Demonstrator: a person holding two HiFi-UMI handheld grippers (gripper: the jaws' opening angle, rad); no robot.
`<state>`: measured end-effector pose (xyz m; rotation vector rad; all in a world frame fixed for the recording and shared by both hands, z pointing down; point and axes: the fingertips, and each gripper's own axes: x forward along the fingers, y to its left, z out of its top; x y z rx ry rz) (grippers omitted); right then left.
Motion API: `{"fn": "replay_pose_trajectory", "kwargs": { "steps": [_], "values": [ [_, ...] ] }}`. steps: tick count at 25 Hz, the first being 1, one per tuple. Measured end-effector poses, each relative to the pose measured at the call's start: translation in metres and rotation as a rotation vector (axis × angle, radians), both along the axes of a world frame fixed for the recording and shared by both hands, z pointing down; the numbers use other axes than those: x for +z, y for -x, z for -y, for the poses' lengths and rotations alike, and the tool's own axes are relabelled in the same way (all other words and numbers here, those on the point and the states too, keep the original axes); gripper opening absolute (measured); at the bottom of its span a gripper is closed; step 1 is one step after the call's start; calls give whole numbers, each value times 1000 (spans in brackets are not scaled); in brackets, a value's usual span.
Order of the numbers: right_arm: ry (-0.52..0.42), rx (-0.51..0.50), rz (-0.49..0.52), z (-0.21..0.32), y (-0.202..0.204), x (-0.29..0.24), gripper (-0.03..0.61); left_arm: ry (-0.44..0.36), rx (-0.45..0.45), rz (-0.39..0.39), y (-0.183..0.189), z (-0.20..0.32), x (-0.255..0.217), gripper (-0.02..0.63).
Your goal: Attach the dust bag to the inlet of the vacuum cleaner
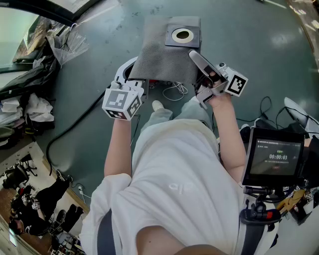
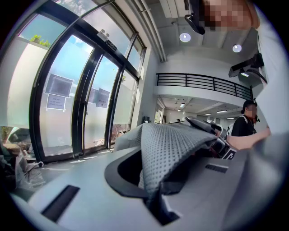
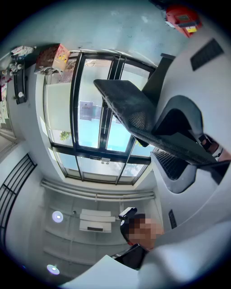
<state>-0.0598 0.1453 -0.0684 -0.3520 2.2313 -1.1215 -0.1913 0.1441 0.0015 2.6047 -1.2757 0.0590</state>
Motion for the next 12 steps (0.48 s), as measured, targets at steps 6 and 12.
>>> {"fn": "replay_pose_trajectory", "kwargs": {
  "steps": [6,12],
  "values": [
    [77,-40,77,30,-49,9,135,-23,42,-100,-37,19,-8,15],
    [198,-83,153,66,-83,26,130,-10,26,-2,-64,31,-7,15]
  ]
}}
